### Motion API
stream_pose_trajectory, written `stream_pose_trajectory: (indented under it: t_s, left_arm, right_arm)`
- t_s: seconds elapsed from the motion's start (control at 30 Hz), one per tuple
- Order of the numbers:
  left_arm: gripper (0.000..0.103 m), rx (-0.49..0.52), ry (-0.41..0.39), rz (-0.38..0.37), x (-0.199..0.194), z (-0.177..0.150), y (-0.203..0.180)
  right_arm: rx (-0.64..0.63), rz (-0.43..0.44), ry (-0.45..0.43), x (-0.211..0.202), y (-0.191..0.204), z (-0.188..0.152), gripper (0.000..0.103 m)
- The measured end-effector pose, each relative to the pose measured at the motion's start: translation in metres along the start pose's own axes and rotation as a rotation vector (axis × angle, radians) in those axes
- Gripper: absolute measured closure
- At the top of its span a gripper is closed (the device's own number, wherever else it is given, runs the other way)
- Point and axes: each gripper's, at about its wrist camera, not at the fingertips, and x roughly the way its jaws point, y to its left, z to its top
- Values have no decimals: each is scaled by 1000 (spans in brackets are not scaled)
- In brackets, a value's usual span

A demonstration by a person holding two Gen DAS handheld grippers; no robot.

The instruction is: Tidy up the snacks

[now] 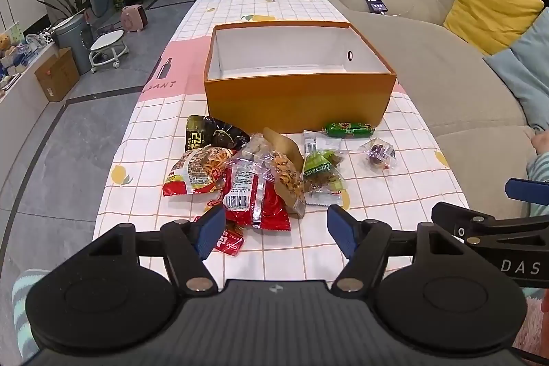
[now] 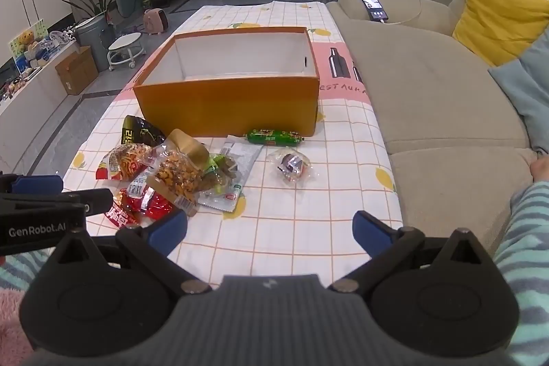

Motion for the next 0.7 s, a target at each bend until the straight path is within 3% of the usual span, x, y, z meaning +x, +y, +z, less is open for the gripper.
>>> stream_pose_trajectory:
  t_s: [0.7]
  left_arm:
    - [23, -2, -9, -6, -6, 0, 1]
  right_arm:
    - [0, -16, -2, -1, 2, 1, 4]
